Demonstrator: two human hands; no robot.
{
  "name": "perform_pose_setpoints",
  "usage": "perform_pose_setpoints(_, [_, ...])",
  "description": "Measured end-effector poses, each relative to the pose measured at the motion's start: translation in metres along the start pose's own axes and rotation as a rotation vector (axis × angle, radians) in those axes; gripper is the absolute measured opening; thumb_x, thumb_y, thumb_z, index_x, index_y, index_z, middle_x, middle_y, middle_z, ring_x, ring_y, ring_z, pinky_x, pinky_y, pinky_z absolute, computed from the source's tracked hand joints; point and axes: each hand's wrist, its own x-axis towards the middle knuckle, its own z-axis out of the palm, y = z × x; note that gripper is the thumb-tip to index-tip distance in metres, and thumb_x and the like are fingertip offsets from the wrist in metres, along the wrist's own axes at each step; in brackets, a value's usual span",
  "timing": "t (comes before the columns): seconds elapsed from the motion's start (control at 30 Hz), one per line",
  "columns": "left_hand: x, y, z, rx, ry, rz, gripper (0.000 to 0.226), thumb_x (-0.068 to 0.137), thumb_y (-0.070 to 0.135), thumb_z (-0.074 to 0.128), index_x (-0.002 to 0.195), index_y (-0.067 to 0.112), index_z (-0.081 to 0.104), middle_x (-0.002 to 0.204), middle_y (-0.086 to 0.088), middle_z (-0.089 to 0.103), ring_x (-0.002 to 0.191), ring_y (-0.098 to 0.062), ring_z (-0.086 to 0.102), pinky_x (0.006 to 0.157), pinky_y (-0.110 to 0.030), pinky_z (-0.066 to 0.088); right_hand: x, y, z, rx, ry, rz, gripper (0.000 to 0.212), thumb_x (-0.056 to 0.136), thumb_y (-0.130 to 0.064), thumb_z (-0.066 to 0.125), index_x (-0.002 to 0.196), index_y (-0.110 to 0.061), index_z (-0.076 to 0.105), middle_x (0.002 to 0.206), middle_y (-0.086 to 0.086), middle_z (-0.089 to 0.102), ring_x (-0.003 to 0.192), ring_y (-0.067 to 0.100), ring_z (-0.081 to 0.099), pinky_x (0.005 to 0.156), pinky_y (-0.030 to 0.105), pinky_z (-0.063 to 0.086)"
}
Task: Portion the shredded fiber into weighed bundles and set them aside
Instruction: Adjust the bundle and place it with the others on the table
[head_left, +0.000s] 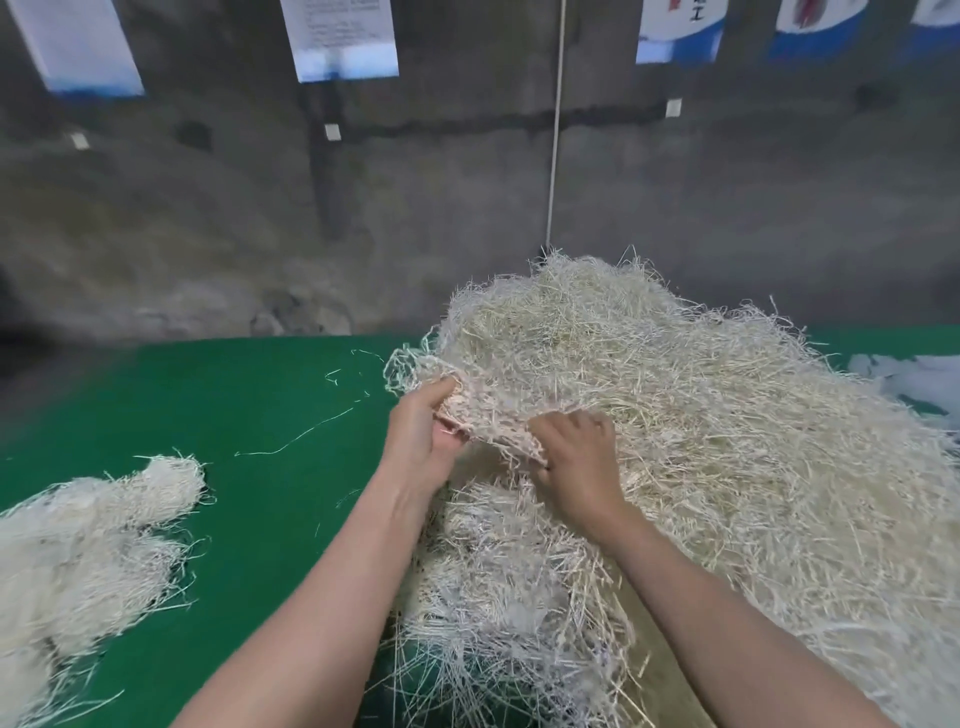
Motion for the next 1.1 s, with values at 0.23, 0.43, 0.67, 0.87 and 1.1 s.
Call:
perform_pose_setpoints(0.23, [0.006,-0.006,-0.035,-0.150,0.210,-0.137,0.049,0.084,0.005,0.059,0.131,0.016,0.050,0.144,-0.022,0.037,0.130,-0.044,0.035,0.107,-0.050,0.033,-0.023,0.024,0.007,-0.212,-0.195,0.078,0.044,0.078,-0.042,0.066,0.121,-0.034,0.056,0.122,-0.011,0.058,0.118,0.017,0.047,0.106,0.042,0.024])
perform_pose_setpoints(0.43, [-0.002,0.009,-0.041,-0.157,0.245,-0.157,0.024,0.087,0.015,0.060,0.107,0.027,0.063,0.156,-0.013,0.013,0.143,-0.037,0.011,0.116,-0.046,0.017,-0.023,0.007,-0.013,0.006,-0.316,0.073,0.065,0.074,-0.070,0.040,0.130,-0.038,0.045,0.141,-0.007,0.037,0.131,0.016,0.028,0.113,0.046,0.011])
perform_pose_setpoints(0.67, [-0.008,0.002,-0.034,-0.054,0.052,-0.179,0.015,0.090,0.015,0.057,0.101,0.015,0.066,0.113,-0.014,0.065,0.105,-0.026,0.062,0.095,-0.040,0.046,0.007,-0.057,-0.035,0.219,-0.053,-0.132,0.035,0.083,-0.041,0.037,0.102,-0.026,0.062,0.138,-0.006,0.042,0.133,0.013,0.025,0.113,0.044,0.005])
perform_pose_setpoints(0.87, [-0.010,0.033,-0.040,-0.006,0.020,-0.126,0.018,0.090,0.004,0.052,0.107,0.005,0.059,0.086,-0.014,0.072,0.075,-0.026,0.071,0.062,-0.037,0.054,0.000,-0.038,0.005,-0.050,-0.388,-0.136,0.055,0.091,-0.054,0.014,0.105,-0.028,0.061,0.107,-0.009,0.061,0.116,0.015,0.048,0.115,0.046,0.008])
perform_pose_setpoints(1.1, [-0.004,0.039,-0.067,0.111,0.127,-0.053,0.036,0.080,0.004,0.060,0.115,0.005,0.058,0.142,-0.015,0.045,0.119,-0.026,0.049,0.105,-0.043,0.037,-0.025,0.025,0.012,-0.154,-0.514,0.065,0.057,0.087,-0.066,0.036,0.137,-0.038,0.039,0.148,-0.001,0.038,0.141,0.021,0.024,0.116,0.053,-0.001])
